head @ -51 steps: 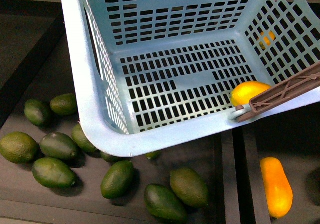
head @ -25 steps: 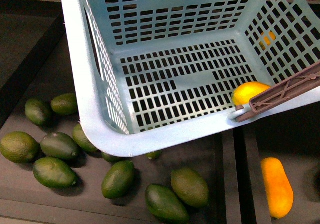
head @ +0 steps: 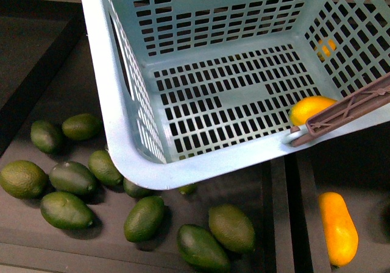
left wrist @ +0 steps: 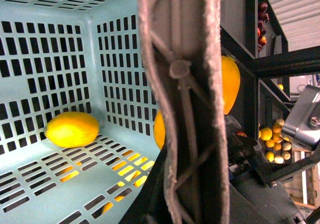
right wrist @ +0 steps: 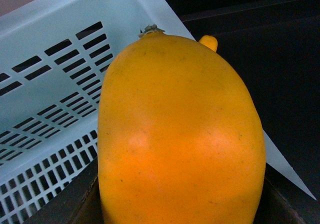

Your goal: Pick lemon and mango into basket

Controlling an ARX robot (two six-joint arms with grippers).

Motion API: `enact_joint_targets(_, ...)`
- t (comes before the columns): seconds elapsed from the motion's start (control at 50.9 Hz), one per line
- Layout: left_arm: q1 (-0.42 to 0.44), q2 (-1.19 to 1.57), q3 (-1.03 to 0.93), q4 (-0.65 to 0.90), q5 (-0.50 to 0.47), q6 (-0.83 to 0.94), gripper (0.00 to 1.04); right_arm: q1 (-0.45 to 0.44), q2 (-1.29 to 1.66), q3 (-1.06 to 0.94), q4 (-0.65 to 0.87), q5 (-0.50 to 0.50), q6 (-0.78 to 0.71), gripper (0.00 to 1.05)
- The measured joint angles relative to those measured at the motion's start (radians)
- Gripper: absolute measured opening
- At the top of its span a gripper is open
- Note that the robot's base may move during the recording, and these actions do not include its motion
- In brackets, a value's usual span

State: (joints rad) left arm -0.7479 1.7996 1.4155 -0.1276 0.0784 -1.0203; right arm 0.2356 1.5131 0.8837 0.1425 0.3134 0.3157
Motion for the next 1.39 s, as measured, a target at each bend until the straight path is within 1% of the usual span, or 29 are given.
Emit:
enact_joint_targets(0.039, 0.000, 0.000, 0.000, 0.000, -0.001, 0.000, 0.06, 0.002, 0.006, 0.004, 0.000, 0.005, 0.000, 0.62)
enact_joint_targets(0.098, 0.000, 0.000, 0.000, 0.000, -0.001, 0.000, 0.06, 0.004, 0.013, 0.009, -0.001, 0.008, 0.000, 0.69)
enact_joint_targets(0.118, 0.000, 0.000, 0.000, 0.000, -0.001, 0.000, 0.06, 0.004, 0.014, 0.010, -0.002, 0.009, 0.000, 0.72)
enact_joint_targets(0.196, 0.000, 0.000, 0.000, 0.000, 0.000, -0.001, 0.06, 0.003, 0.014, 0.010, -0.007, 0.018, -0.002, 0.81)
enact_joint_targets(0.314, 0.000, 0.000, 0.000, 0.000, 0.002, 0.000, 0.06, -0.015, -0.008, 0.007, -0.022, 0.021, -0.009, 0.97)
enact_joint_targets(0.393, -0.001, 0.001, 0.000, 0.000, 0.013, -0.001, 0.06, -0.055, -0.062, -0.018, -0.034, 0.026, -0.035, 0.96)
enact_joint_targets(0.511, -0.001, 0.002, 0.000, 0.000, 0.007, -0.004, 0.06, -0.114, -0.155, -0.052, -0.109, 0.042, -0.048, 0.96)
enact_joint_targets(0.53, -0.001, 0.002, 0.000, 0.000, 0.006, -0.004, 0.06, -0.128, -0.175, -0.061, -0.116, 0.030, -0.056, 0.96)
enact_joint_targets(0.55, -0.001, 0.002, 0.000, 0.000, 0.003, -0.002, 0.06, -0.146, -0.195, -0.087, -0.066, -0.010, -0.082, 0.93)
enact_joint_targets(0.57, -0.001, 0.002, 0.000, 0.000, 0.003, 0.000, 0.06, -0.168, -0.224, -0.141, 0.060, -0.090, -0.122, 0.88)
enact_joint_targets(0.609, -0.001, 0.002, 0.000, 0.000, 0.003, 0.000, 0.06, -0.185, -0.256, -0.217, 0.233, -0.178, -0.176, 0.81)
enact_joint_targets(0.629, -0.001, 0.002, 0.000, 0.000, 0.003, -0.001, 0.06, -0.190, -0.277, -0.270, 0.343, -0.225, -0.209, 0.76)
enact_joint_targets(0.648, -0.001, 0.002, 0.000, 0.000, 0.003, -0.002, 0.06, -0.198, -0.289, -0.303, 0.407, -0.252, -0.221, 0.73)
enact_joint_targets(0.668, -0.001, 0.002, 0.000, 0.000, 0.003, -0.002, 0.06, -0.208, -0.306, -0.346, 0.479, -0.303, -0.246, 0.67)
enact_joint_targets(0.687, -0.002, 0.002, 0.000, 0.000, 0.004, -0.001, 0.06, -0.214, -0.320, -0.383, 0.531, -0.313, -0.262, 0.62)
enact_joint_targets(0.727, -0.002, 0.002, 0.000, 0.000, 0.008, -0.002, 0.06, -0.225, -0.347, -0.436, 0.575, -0.313, -0.279, 0.53)
enact_joint_targets(0.766, -0.002, 0.002, 0.000, 0.000, 0.013, -0.003, 0.06, -0.232, -0.374, -0.481, 0.591, -0.310, -0.288, 0.45)
enact_joint_targets(0.786, -0.002, 0.002, 0.000, 0.000, 0.012, -0.003, 0.06, -0.233, -0.380, -0.489, 0.593, -0.310, -0.288, 0.43)
enact_joint_targets(0.884, -0.002, 0.002, 0.000, 0.000, 0.007, -0.002, 0.06, -0.234, -0.428, -0.554, 0.604, -0.312, -0.297, 0.27)
enact_joint_targets(0.943, -0.002, 0.002, 0.000, 0.000, 0.007, -0.001, 0.06, -0.234, -0.448, -0.580, 0.607, -0.312, -0.301, 0.20)
enact_joint_targets(1.041, -0.002, 0.002, 0.000, 0.000, 0.008, -0.002, 0.06, -0.235, -0.497, -0.633, 0.608, -0.311, -0.306, 0.04)
enact_joint_targets(1.061, -0.002, 0.002, 0.000, 0.000, 0.008, -0.002, 0.06, -0.235, -0.503, -0.638, 0.608, -0.311, -0.306, 0.03)
enact_joint_targets(1.395, -0.002, 0.002, 0.000, 0.000, 0.008, -0.002, 0.06, -0.235, -0.706, -0.773, 0.542, -0.313, -0.311, 0.02)
